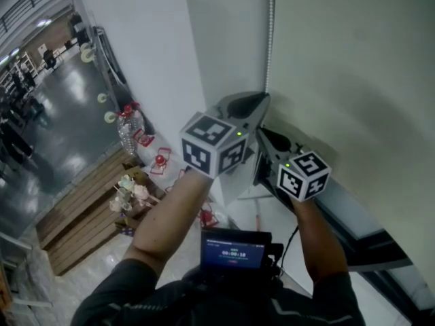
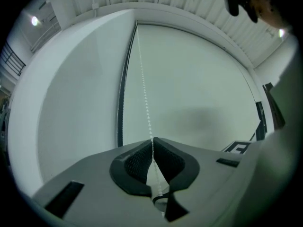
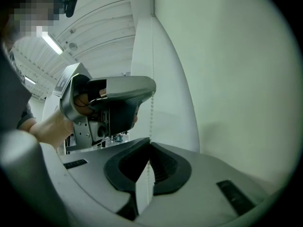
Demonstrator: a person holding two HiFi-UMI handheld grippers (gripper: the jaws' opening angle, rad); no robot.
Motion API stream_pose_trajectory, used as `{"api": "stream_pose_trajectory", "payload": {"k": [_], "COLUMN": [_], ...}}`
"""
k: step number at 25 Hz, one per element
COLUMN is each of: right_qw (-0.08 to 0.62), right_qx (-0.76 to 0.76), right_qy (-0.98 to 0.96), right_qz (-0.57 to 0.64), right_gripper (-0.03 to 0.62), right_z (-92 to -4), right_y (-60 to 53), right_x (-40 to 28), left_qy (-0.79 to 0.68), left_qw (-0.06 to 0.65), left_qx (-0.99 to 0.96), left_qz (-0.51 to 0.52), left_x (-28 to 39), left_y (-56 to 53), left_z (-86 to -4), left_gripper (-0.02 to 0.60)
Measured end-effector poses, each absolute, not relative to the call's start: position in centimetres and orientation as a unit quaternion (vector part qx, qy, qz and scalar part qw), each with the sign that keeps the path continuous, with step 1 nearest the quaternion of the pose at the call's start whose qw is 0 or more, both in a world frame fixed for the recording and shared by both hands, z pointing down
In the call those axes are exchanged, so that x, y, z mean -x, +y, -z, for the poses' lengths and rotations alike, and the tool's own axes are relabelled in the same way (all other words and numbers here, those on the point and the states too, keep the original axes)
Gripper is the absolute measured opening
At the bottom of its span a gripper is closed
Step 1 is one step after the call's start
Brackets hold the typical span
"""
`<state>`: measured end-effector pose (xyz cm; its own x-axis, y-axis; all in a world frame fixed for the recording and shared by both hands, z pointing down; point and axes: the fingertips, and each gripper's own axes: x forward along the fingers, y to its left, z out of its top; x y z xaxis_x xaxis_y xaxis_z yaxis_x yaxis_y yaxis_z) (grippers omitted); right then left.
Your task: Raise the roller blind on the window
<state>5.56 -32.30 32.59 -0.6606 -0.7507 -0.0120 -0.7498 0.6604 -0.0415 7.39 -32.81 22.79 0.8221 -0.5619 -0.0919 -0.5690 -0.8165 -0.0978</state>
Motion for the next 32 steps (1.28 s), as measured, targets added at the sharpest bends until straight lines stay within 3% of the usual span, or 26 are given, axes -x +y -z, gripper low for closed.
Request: {"api": "stream_pose_trajectory", "payload": {"k": [16,21,24,26,32], "right_qw": [-0.043,-0.065,-0.088,-0.069,0.021], "right_qx": [0.406,0.389,0.386,0.383,0.342], "right_qy": [0.905,0.913,0.915,0.918,0.94], "right_qz": [0.117,0.106,0.082,0.071,0.013], "right_gripper": [0.002,0.005,0.038,0.078,0.083], "right_z": [-42.9,-42.9,-41.9,-39.8,-28.6], "right_y": [-32.5,-31.3,-30.3,-29.6,-29.4], "right_x": [-6.4,-6.6,-8.1,-9.8,-11.0], "left_qy": [0.291,0.264,0.248,0.234,0.182], "left_qw": [0.004,0.004,-0.004,-0.013,-0.005], "left_qx": [0.956,0.963,0.968,0.971,0.983], "left_qz": [0.042,0.047,0.045,0.041,0.035], "left_x": [-8.4,-8.9,-9.1,-9.2,-9.9], "left_y": [-33.8,-33.1,-32.8,-32.5,-30.1], "left_z": [-33.2,-33.4,-33.5,-33.7,-33.5], "left_gripper": [0.006,0.006,0.006,0.006,0.006]}}
